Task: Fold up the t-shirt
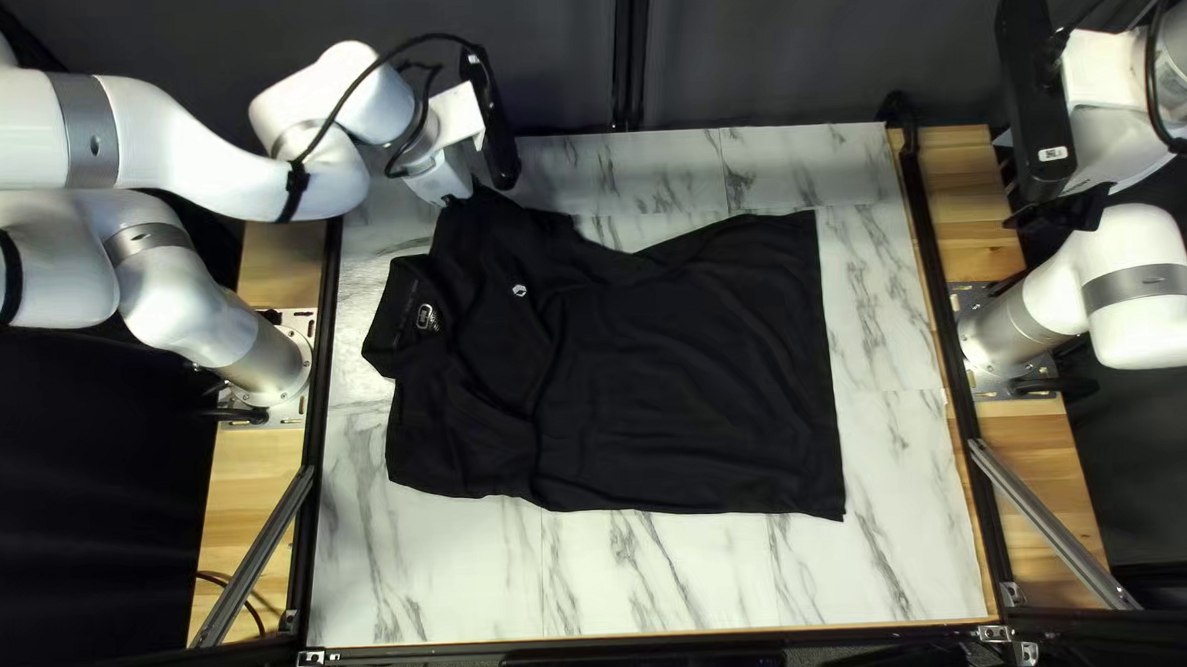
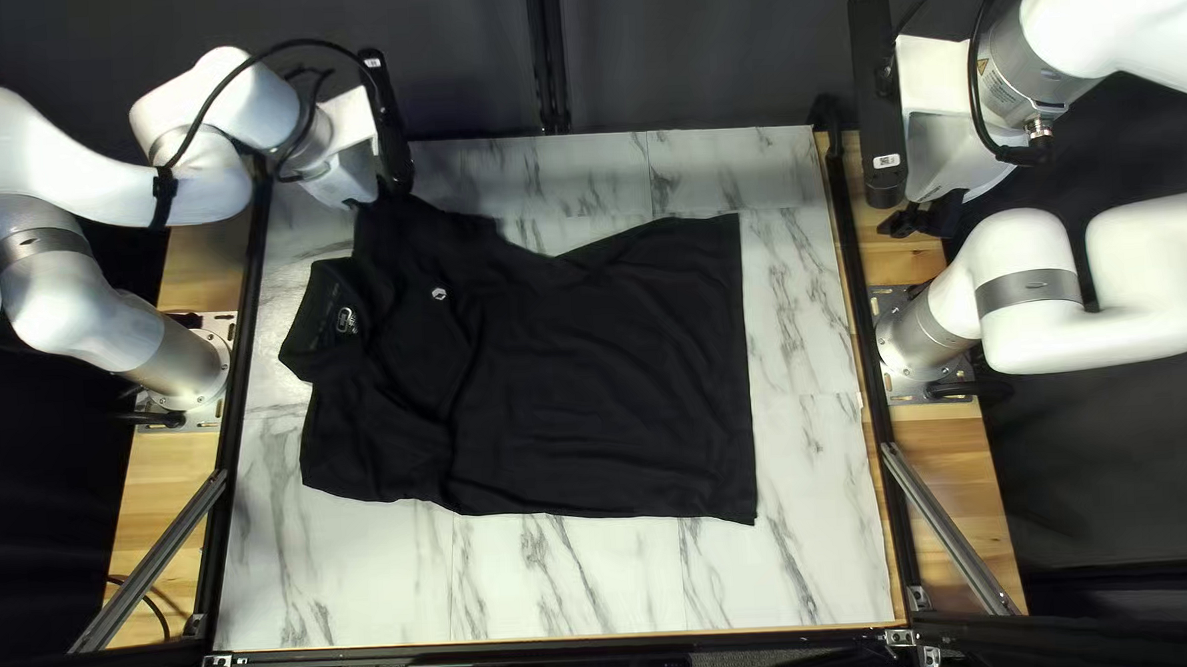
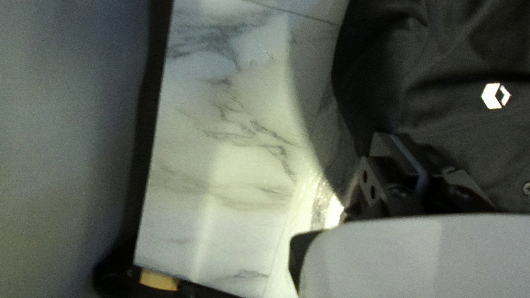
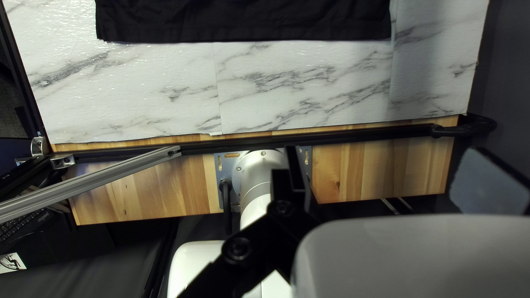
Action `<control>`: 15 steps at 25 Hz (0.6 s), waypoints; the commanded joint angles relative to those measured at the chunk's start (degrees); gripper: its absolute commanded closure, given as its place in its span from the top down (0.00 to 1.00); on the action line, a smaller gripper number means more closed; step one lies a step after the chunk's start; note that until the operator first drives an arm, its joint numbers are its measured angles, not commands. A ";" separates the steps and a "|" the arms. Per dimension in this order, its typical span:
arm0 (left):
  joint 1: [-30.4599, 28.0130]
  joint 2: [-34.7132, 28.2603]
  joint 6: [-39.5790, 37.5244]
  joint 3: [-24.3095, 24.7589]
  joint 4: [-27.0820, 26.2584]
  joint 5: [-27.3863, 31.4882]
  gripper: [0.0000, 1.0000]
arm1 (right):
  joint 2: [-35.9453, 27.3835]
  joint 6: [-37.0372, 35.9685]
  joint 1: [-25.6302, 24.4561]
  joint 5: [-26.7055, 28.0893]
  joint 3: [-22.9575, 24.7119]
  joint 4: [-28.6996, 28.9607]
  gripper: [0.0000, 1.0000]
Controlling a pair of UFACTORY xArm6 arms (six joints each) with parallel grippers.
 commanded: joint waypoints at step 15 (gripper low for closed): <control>-1.91 -4.26 -5.31 4.15 6.36 0.04 0.00 | 0.00 0.00 0.00 0.00 0.00 0.00 1.00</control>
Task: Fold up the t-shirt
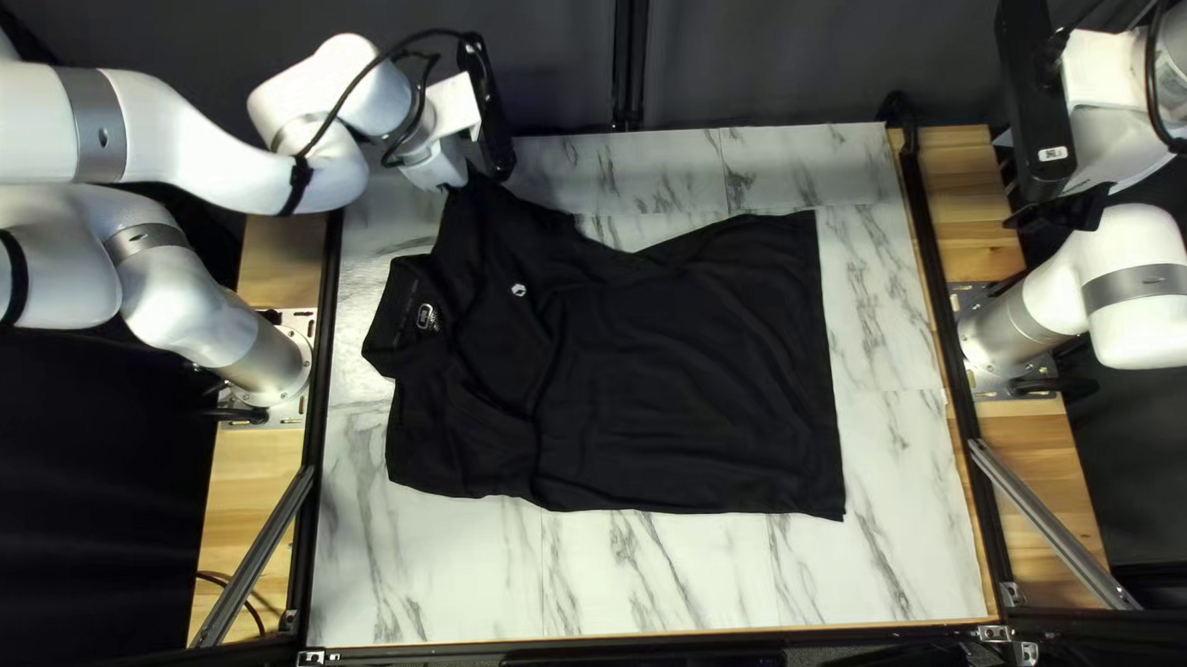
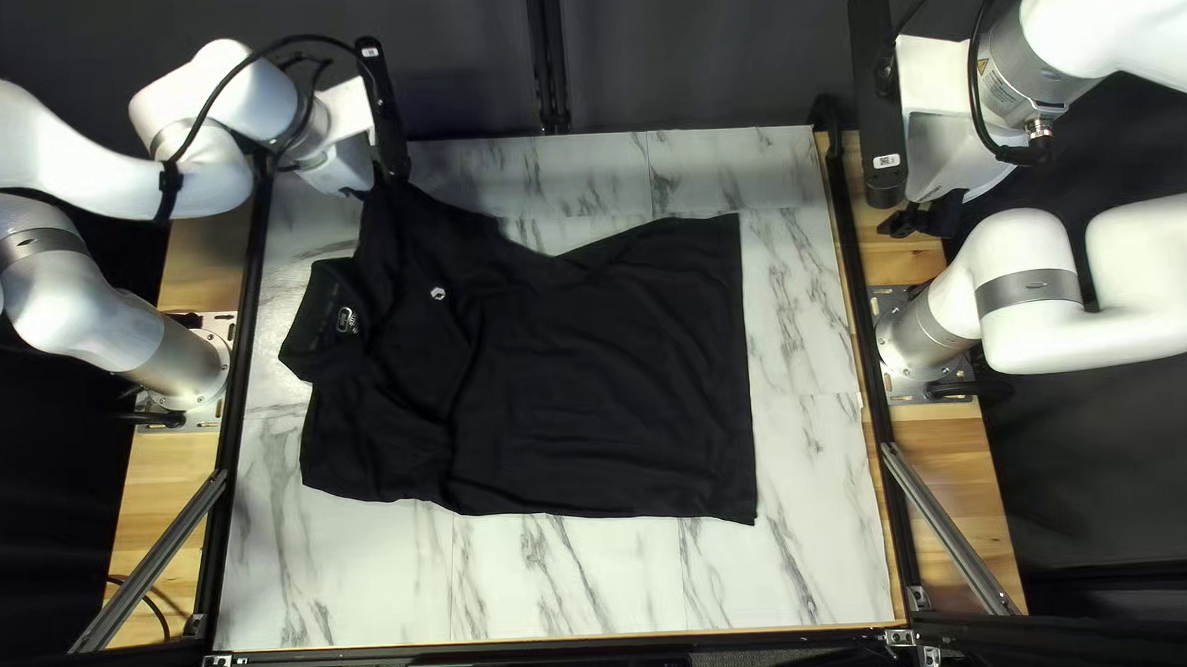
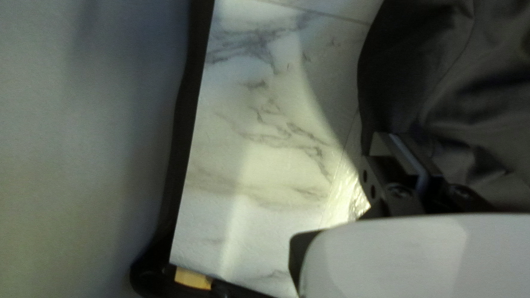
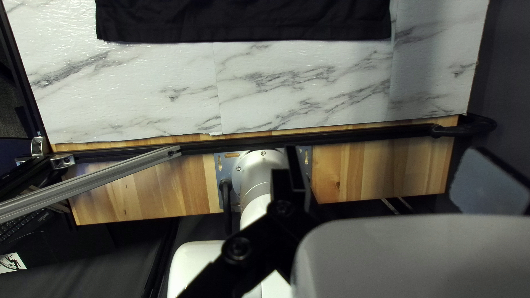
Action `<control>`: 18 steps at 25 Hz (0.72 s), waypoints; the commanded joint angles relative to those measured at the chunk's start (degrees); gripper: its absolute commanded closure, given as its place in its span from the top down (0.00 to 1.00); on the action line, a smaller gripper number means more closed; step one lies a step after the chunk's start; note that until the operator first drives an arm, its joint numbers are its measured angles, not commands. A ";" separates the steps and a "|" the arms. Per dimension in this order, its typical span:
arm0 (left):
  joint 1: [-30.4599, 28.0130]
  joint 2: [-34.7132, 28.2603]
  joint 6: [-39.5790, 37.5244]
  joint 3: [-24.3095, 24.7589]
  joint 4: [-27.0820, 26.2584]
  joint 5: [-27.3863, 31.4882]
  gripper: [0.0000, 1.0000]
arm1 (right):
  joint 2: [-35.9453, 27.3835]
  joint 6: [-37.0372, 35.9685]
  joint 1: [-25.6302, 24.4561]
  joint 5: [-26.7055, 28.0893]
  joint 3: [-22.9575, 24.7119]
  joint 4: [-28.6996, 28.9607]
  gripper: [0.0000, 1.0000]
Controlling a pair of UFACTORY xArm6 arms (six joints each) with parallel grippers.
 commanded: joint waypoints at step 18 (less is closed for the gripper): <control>-23.56 -2.11 -10.91 12.77 15.14 -6.23 0.02 | 0.00 0.00 0.00 0.00 0.00 0.00 1.00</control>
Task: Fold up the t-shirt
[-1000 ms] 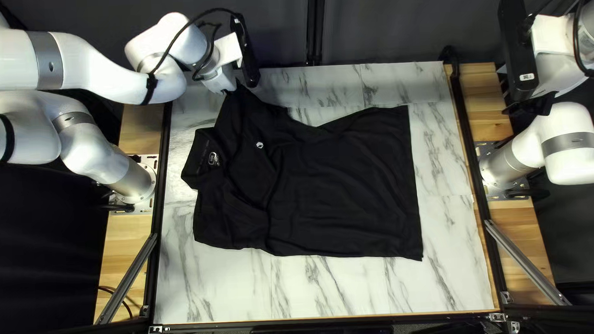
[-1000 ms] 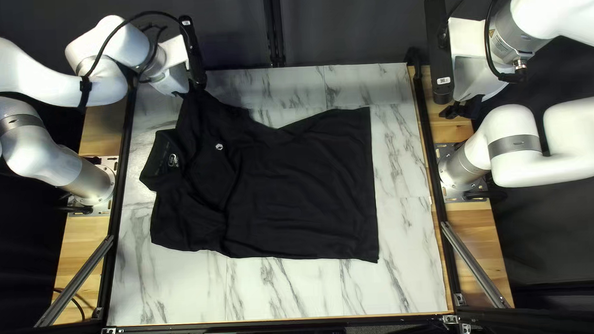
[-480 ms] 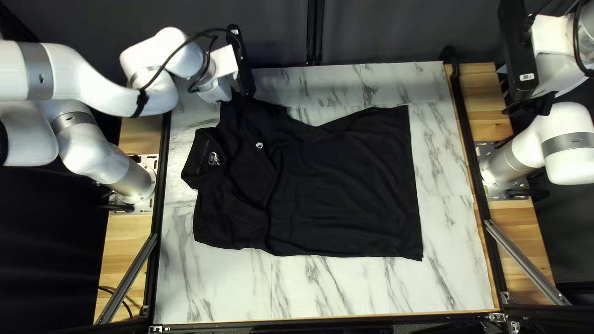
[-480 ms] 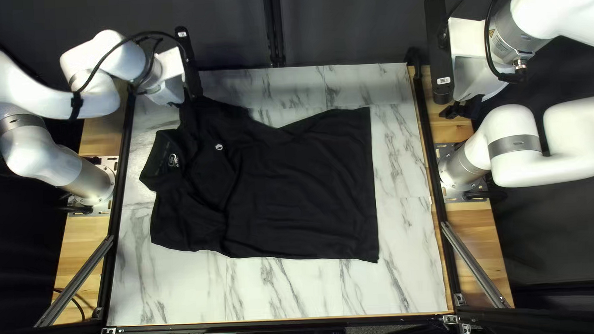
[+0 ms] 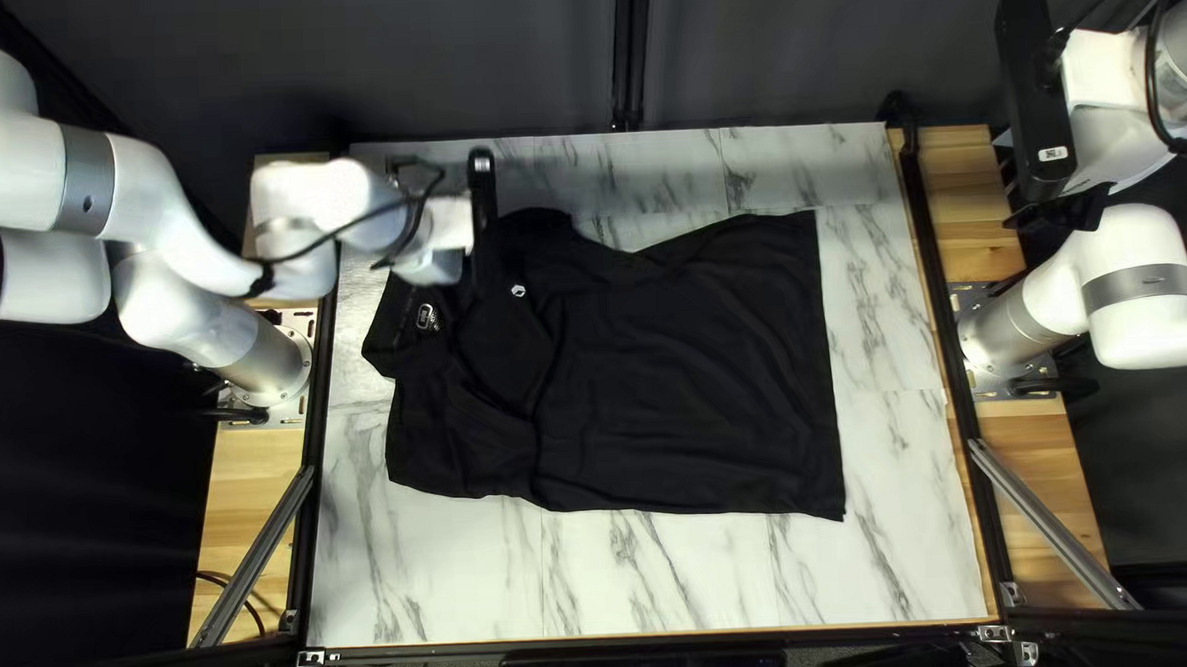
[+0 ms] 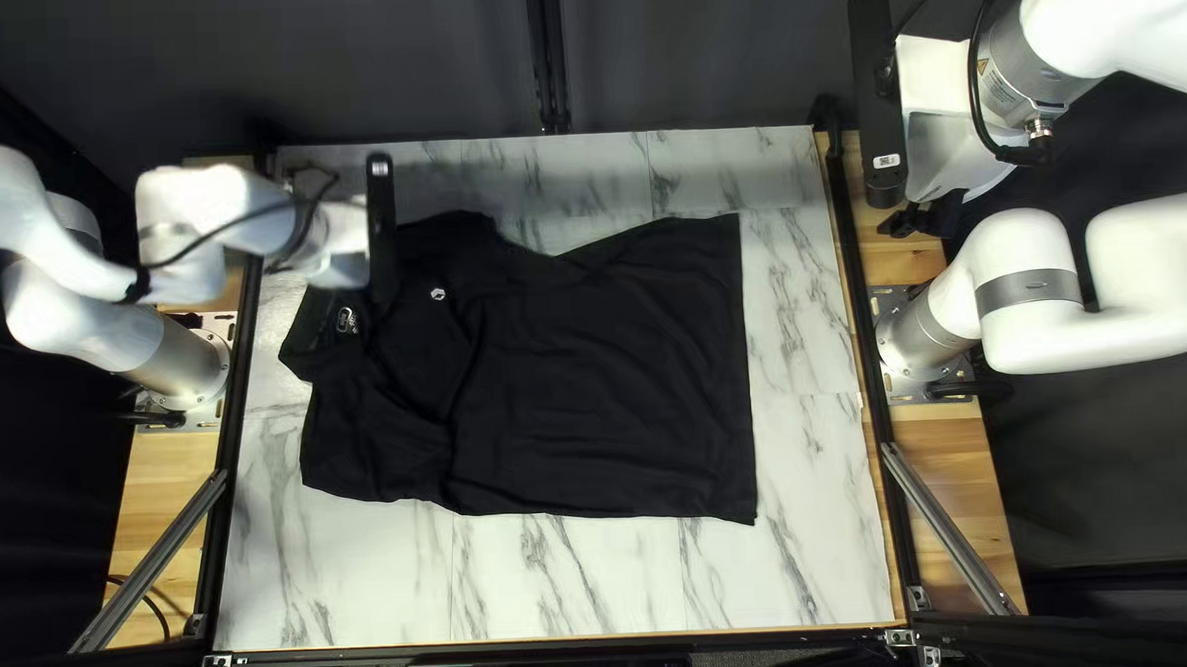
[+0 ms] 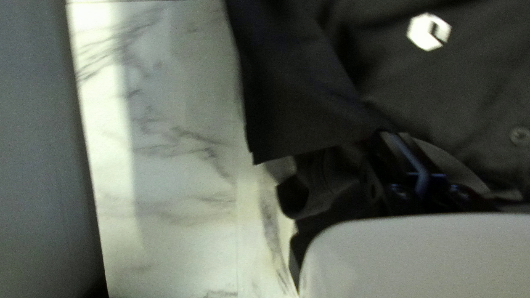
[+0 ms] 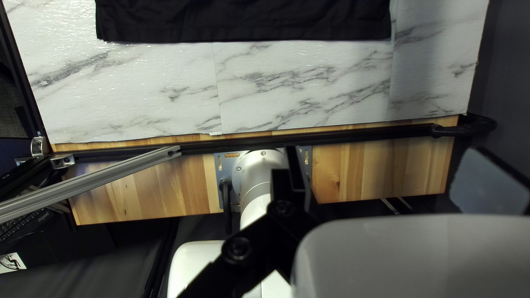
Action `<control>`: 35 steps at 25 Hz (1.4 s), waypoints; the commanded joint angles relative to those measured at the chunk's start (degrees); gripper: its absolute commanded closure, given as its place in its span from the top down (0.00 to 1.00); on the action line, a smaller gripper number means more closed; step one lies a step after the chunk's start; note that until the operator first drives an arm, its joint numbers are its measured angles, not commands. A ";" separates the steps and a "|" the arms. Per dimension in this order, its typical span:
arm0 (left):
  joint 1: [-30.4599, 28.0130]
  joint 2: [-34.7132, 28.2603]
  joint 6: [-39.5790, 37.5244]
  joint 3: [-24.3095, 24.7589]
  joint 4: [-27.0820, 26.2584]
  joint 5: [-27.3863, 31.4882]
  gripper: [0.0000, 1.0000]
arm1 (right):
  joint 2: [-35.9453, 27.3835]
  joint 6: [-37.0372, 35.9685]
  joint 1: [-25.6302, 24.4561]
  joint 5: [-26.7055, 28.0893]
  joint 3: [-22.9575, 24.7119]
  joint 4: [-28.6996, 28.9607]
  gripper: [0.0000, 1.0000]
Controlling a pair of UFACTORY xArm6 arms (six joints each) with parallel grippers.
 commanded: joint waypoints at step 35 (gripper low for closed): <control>4.20 20.21 -12.52 -23.22 -0.24 21.53 1.00 | 0.00 0.00 0.00 0.00 0.00 0.00 1.00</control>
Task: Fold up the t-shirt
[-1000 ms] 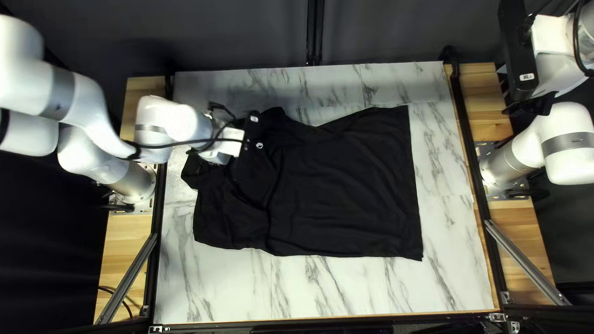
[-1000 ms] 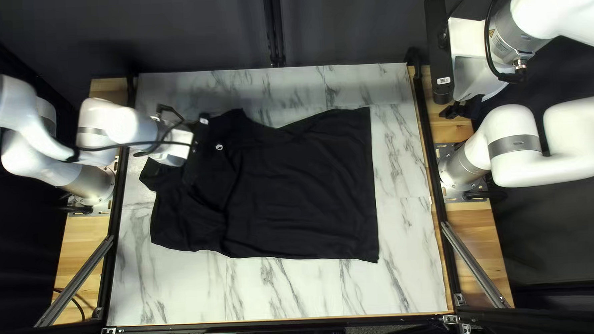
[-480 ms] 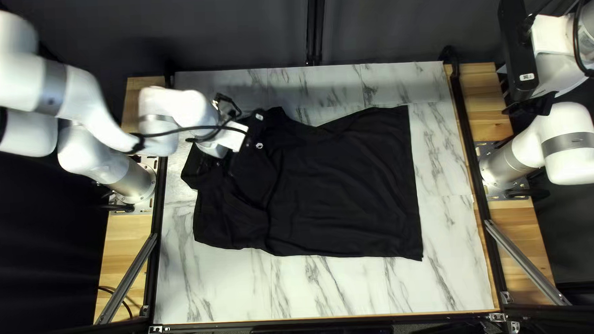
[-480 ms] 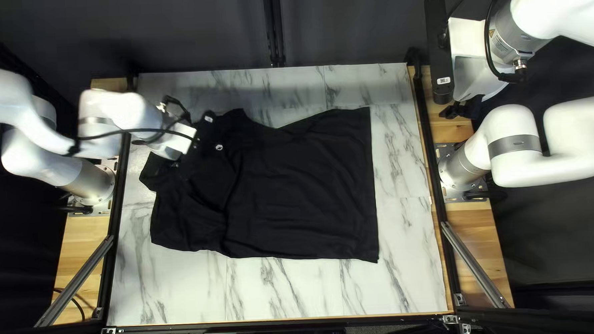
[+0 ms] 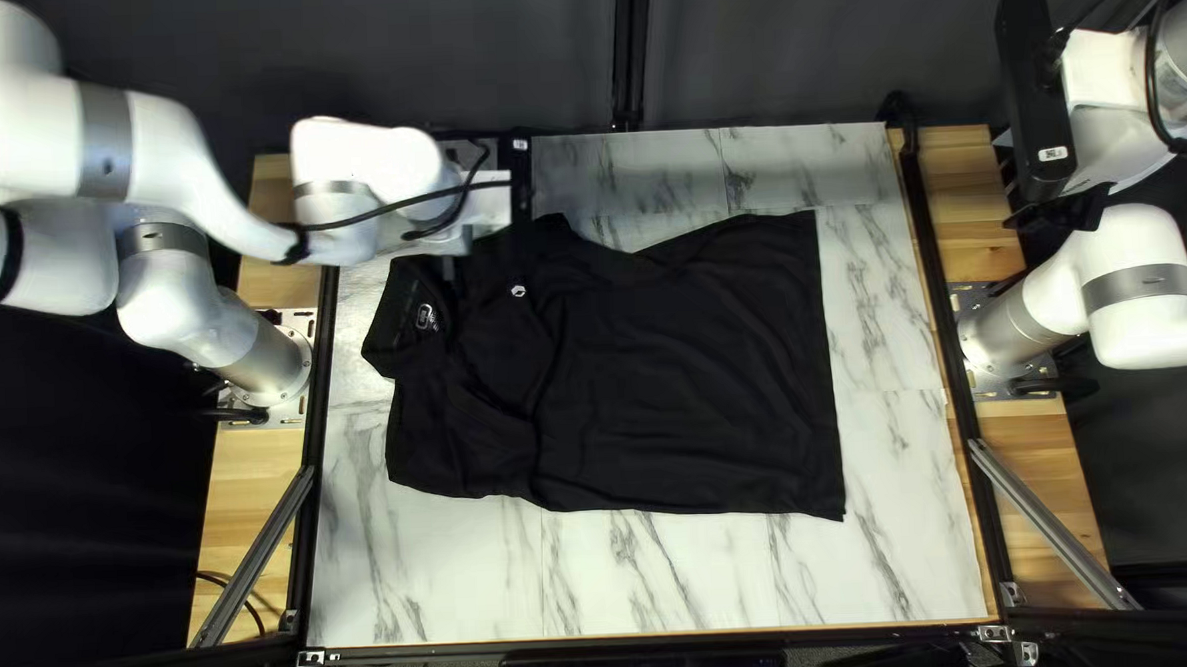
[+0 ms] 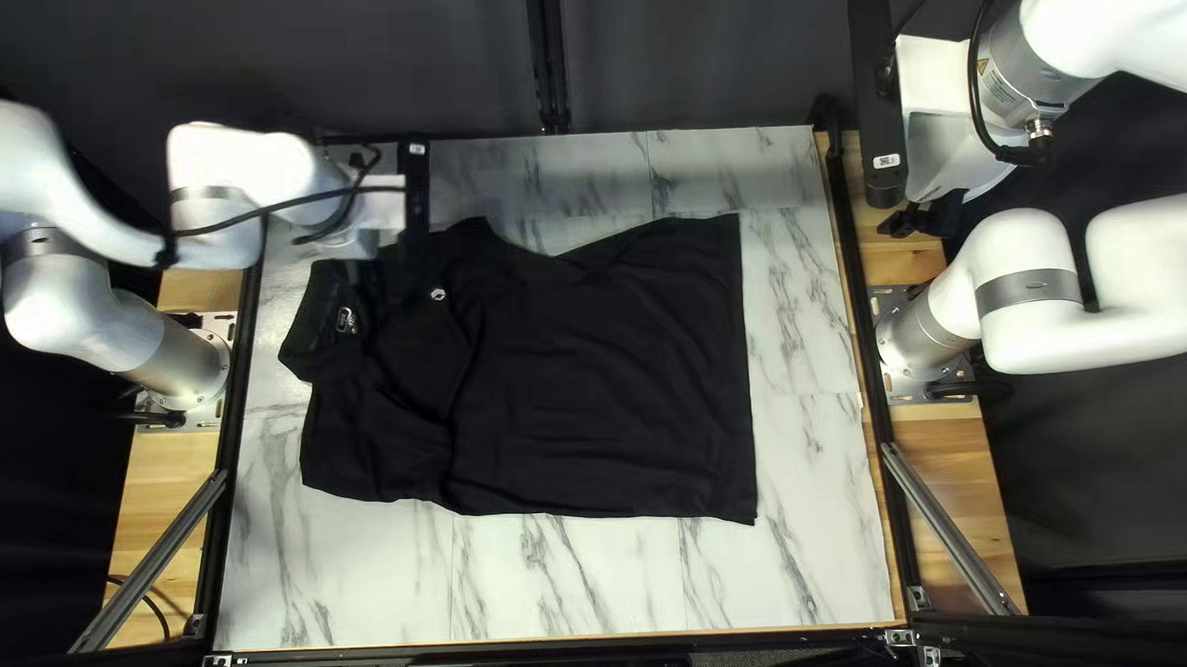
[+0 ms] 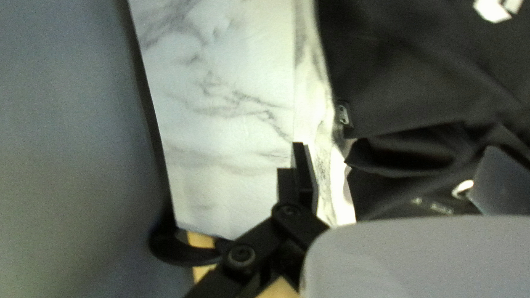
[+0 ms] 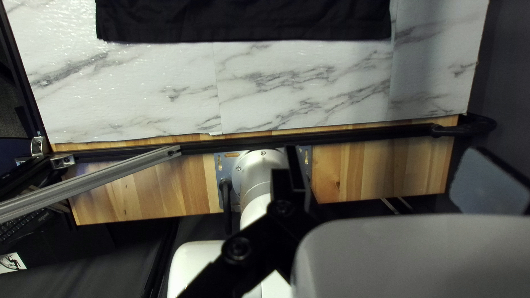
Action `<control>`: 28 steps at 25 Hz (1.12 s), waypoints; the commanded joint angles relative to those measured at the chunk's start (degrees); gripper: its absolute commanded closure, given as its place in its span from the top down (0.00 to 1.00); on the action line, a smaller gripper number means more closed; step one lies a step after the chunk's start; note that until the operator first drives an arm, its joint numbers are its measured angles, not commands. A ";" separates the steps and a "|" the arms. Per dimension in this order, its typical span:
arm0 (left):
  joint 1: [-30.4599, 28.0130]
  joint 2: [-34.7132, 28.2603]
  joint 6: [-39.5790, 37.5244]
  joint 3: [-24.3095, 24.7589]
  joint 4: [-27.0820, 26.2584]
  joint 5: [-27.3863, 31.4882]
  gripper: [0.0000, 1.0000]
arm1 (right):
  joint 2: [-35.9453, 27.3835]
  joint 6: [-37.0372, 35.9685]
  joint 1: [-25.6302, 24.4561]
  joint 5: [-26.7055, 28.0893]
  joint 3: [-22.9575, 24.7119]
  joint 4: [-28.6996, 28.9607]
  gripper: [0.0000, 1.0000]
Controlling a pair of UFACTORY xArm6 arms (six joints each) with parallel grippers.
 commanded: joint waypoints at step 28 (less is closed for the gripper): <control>9.28 13.67 15.07 -2.14 -21.87 -5.89 0.81 | 0.00 0.00 0.00 0.00 0.00 0.00 1.00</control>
